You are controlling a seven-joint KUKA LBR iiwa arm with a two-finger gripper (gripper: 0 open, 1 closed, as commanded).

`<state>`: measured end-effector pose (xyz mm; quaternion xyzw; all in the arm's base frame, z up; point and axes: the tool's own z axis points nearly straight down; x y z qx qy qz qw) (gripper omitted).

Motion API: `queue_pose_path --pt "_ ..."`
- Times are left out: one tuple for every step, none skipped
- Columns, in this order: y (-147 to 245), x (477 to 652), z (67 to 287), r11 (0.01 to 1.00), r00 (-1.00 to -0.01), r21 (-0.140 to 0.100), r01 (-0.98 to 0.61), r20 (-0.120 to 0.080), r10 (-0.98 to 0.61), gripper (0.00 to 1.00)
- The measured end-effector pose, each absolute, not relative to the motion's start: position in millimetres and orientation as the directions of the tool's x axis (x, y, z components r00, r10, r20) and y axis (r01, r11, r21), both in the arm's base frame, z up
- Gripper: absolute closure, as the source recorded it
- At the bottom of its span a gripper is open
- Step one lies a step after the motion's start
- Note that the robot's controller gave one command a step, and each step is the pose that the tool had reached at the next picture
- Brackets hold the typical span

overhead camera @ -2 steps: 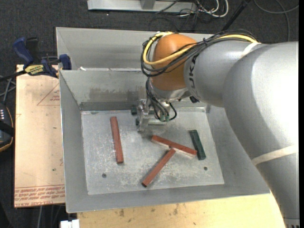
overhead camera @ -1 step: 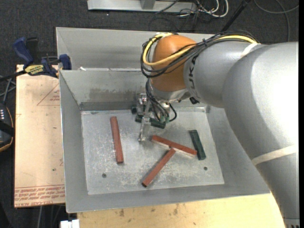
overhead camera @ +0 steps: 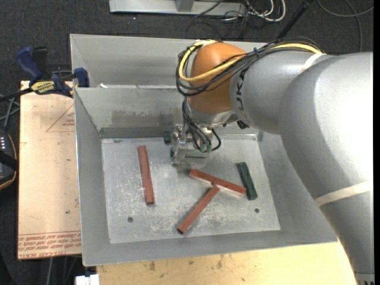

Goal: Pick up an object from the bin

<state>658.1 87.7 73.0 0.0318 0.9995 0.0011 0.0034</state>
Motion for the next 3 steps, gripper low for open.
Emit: queue_pose_path --pt "87.7 656.4 71.1 0.998 -0.998 0.002 0.063 -0.001 0.063 0.0" --pt "87.9 657.8 72.7 0.998 -0.998 0.003 0.063 -0.006 0.063 1.0" --pt "87.8 656.4 71.1 0.998 -0.998 0.002 0.063 -0.001 0.063 0.0"
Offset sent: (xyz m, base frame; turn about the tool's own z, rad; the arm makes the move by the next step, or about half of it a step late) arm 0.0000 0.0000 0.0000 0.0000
